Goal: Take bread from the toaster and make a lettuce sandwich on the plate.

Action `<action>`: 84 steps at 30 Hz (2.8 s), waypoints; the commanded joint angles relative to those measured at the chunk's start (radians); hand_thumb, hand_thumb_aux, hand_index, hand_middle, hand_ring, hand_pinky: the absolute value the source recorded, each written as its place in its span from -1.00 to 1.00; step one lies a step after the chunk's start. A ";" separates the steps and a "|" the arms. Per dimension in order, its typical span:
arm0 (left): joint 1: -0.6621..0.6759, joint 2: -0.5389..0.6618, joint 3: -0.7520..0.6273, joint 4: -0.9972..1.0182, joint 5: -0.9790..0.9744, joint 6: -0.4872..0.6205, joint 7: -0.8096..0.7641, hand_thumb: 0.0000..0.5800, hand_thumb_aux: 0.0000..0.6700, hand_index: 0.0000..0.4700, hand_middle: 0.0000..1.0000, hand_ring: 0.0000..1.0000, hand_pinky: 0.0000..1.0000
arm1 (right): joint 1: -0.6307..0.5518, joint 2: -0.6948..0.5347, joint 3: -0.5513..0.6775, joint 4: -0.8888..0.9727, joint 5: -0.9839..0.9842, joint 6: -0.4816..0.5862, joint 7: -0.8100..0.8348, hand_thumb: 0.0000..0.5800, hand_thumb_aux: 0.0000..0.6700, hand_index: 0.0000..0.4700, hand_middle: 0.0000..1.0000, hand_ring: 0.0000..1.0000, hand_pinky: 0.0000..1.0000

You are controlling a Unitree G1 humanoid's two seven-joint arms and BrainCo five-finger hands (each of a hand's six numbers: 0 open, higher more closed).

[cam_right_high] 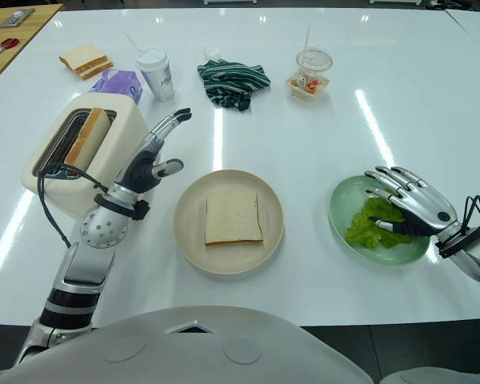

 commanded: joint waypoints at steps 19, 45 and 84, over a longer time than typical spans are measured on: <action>0.001 0.000 0.013 0.040 0.013 -0.006 0.013 -1.00 -1.00 -1.00 -1.00 -1.00 -1.00 | -0.058 -0.001 0.106 0.102 -0.048 0.016 -0.068 0.24 -0.23 -0.23 -1.00 -1.00 -1.00; 0.005 0.003 0.014 0.064 0.015 -0.016 0.020 -1.00 -1.00 -1.00 -1.00 -1.00 -1.00 | -0.092 0.012 0.153 0.095 -0.004 -0.010 -0.103 1.00 1.00 1.00 -1.00 -1.00 -1.00; -0.014 -0.008 0.068 0.034 -0.027 -0.012 0.012 -1.00 -1.00 -1.00 -1.00 -1.00 -1.00 | -0.417 0.530 0.246 -0.442 0.052 -0.270 0.746 1.00 1.00 1.00 -1.00 -1.00 -1.00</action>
